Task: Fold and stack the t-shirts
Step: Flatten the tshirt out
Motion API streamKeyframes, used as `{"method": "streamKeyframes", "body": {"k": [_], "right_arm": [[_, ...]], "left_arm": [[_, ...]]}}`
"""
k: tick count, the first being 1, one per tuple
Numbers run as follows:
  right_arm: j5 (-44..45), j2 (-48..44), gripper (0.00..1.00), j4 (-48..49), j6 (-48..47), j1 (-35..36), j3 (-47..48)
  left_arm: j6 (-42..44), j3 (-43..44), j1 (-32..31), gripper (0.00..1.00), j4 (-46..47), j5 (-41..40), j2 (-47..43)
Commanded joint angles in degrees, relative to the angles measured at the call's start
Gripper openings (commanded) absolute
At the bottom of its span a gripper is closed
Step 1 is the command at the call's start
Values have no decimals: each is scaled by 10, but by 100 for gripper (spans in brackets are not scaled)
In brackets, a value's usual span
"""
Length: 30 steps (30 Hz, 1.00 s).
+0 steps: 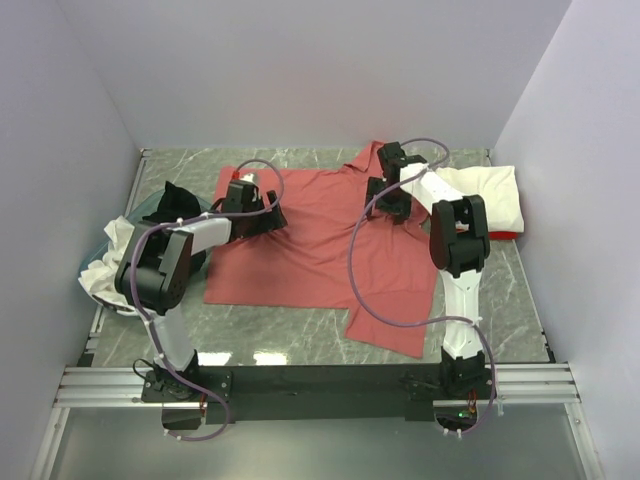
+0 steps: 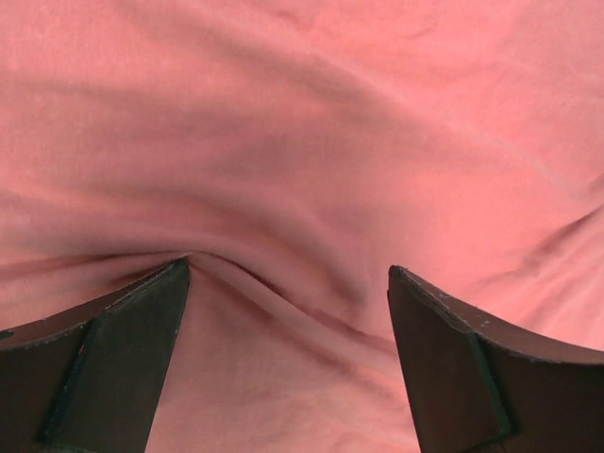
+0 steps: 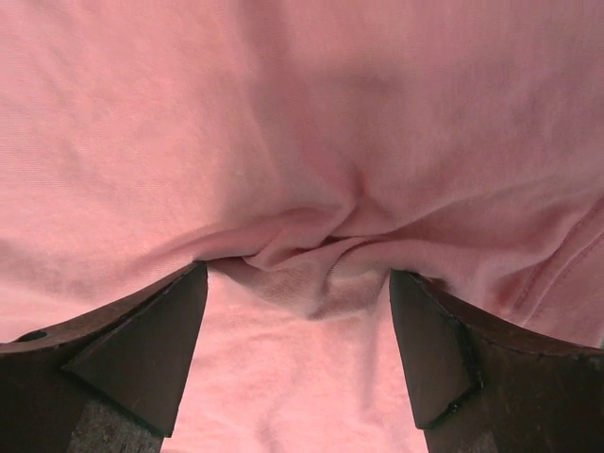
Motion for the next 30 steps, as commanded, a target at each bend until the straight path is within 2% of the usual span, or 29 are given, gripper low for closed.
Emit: {"method": "streamKeyframes", "body": {"k": [1, 5, 7, 11, 16, 21, 23, 26, 30], "right_arm": [[-13, -4, 84, -14, -34, -6, 49], [-13, -71, 86, 21, -48, -6, 9], [-35, -139, 87, 56, -50, -6, -26], [-56, -255, 87, 111, -41, -6, -155], [-109, -405, 87, 173, -33, -6, -288], [-118, -533, 88, 197, -35, -6, -413], [-121, -561, 88, 200, -35, -6, -453], [-125, -604, 89, 209, -34, -10, -498], [-143, -648, 89, 219, -34, -19, -531]], "left_arm": [[17, 16, -20, 93, -23, -41, -37], [-1, -33, -38, 93, -23, -101, -168], [-15, -83, -55, 94, -37, -167, -221], [-77, -194, -74, 94, -68, -237, -368], [-132, -292, -81, 97, -154, -304, -476], [-195, -336, -80, 97, -237, -324, -556], [-219, -346, -80, 95, -241, -324, -590], [-250, -350, -80, 93, -266, -341, -605], [-295, -337, -80, 93, -304, -365, -569]]}}
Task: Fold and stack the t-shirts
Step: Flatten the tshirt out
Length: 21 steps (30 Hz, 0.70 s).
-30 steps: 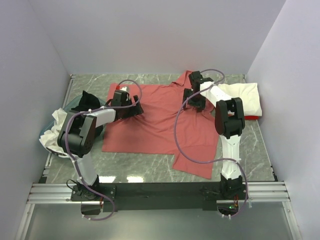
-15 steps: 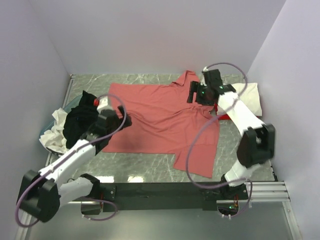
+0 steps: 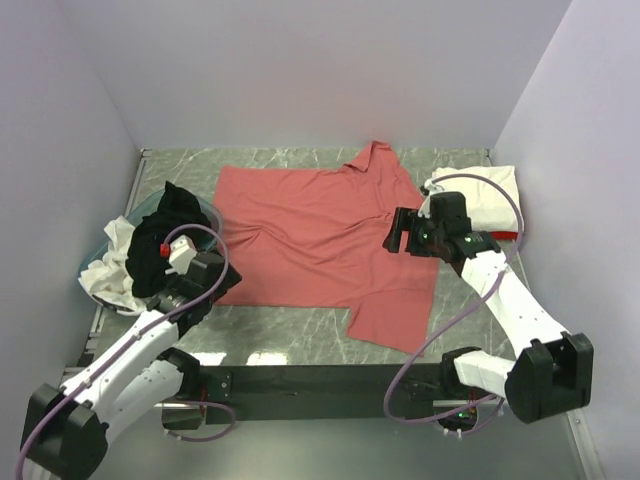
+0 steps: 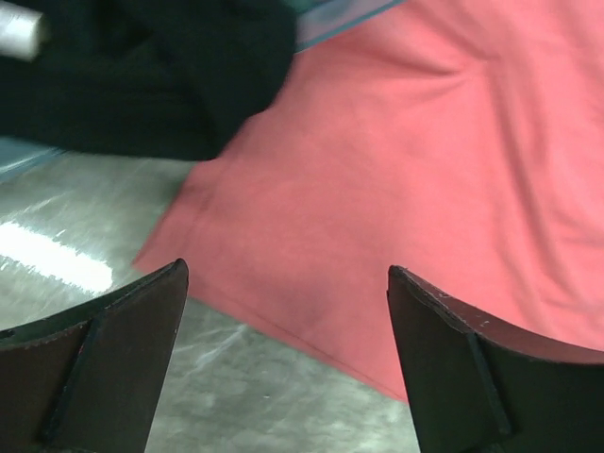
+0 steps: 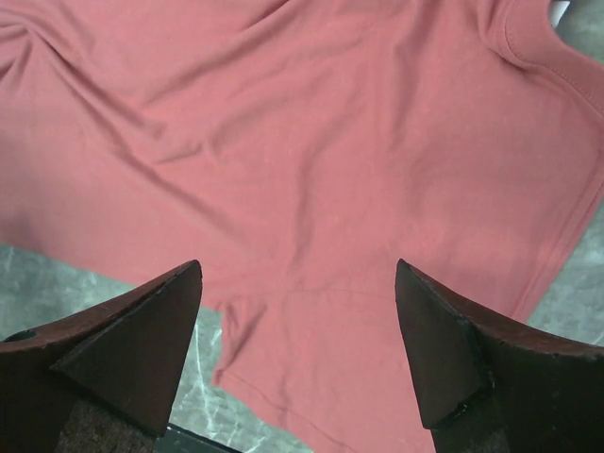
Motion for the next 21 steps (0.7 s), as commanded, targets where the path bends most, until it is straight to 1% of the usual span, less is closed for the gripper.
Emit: {"method": "streamKeyframes", "body": {"k": [1, 3, 7, 10, 13, 18, 21], "right_arm": [[-22, -41, 89, 41, 0, -12, -17], [-28, -54, 90, 42, -2, -21, -27], [-41, -66, 90, 44, -3, -31, -34], [-57, -67, 90, 55, 0, -32, -37], [-67, -66, 90, 60, 1, -33, -42], [-61, -63, 90, 62, 2, -32, -45], [-58, -64, 90, 63, 3, -33, -46]], "left_arm": [[-70, 23, -1, 93, -65, -44, 46], [-110, 30, -1, 94, -87, -61, 69], [-172, 28, -1, 94, -118, -61, 111], [-205, 14, -1, 94, -109, -49, 122], [-212, 6, 0, 92, -85, -48, 130], [-225, 7, -1, 86, -86, -65, 148], [-236, 0, 0, 80, -85, -77, 145]]}}
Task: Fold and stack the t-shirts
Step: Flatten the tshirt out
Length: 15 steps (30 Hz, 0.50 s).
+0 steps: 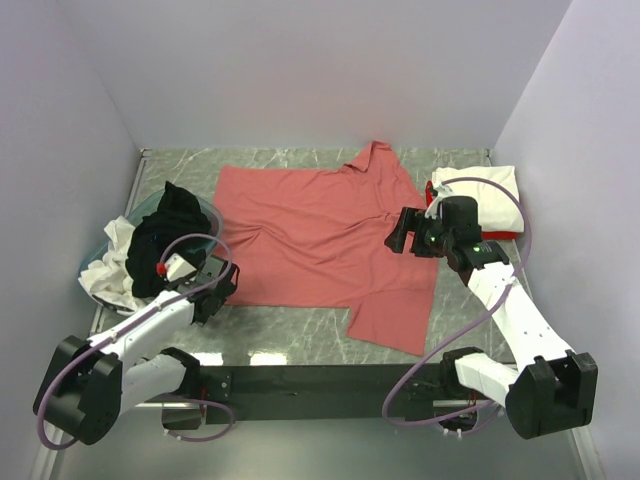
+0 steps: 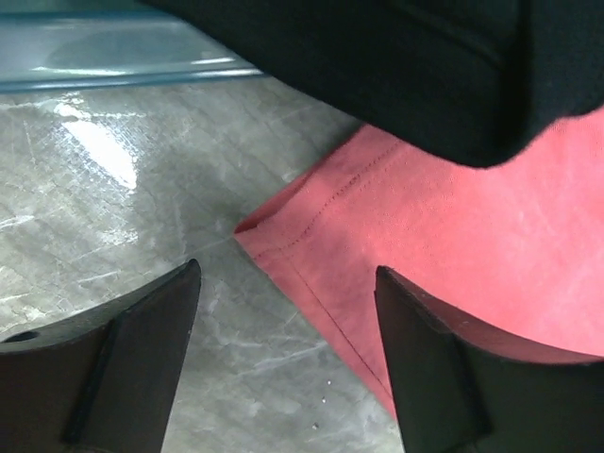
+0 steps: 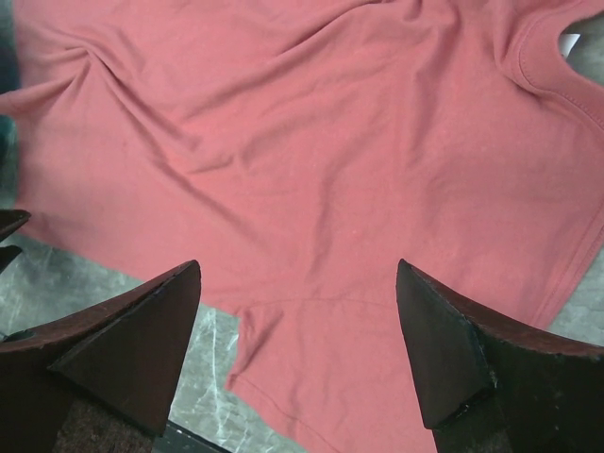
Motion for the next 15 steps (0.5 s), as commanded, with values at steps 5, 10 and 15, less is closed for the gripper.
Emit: {"method": "streamKeyframes", "body": {"k": [5, 10, 15], "right_arm": [[-4, -4, 90, 25, 4, -3, -7], [-6, -8, 90, 26, 5, -4, -9], [-7, -13, 90, 25, 3, -4, -11]], "left_arm": [[-36, -14, 0, 69, 8, -37, -13], [-29, -10, 0, 60, 14, -37, -2], [-14, -3, 7, 57, 26, -29, 18]]}}
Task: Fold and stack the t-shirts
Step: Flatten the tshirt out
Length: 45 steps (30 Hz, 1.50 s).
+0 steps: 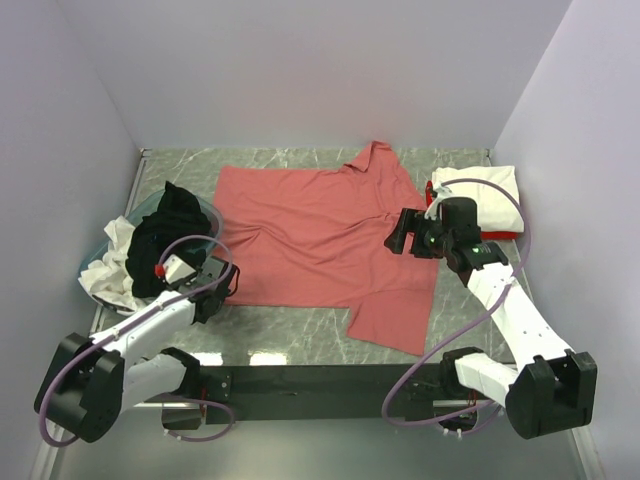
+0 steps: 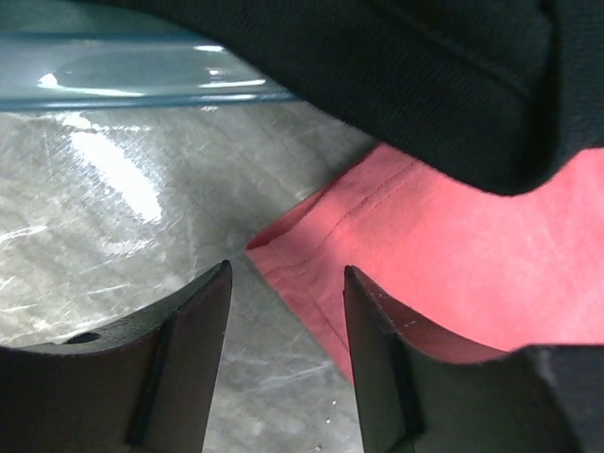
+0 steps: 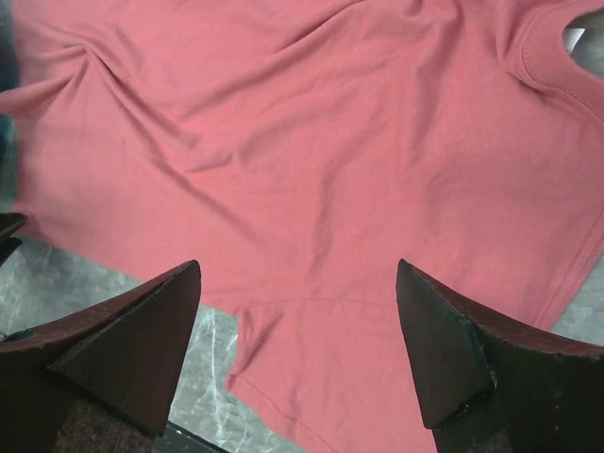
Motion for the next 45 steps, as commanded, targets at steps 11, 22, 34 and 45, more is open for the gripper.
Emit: {"method": "streamKeyframes", "body": {"k": [11, 22, 34, 45], "right_arm": [[-5, -28, 90, 14, -1, -4, -7], [6, -23, 90, 13, 0, -3, -9], [108, -44, 88, -7, 73, 47, -76], [273, -104, 86, -104, 234, 206, -136]], "left_arm": [[59, 14, 41, 36, 47, 40, 53], [81, 25, 41, 1, 33, 50, 44], [170, 72, 41, 1, -15, 66, -87], [241, 57, 41, 1, 38, 105, -98]]}}
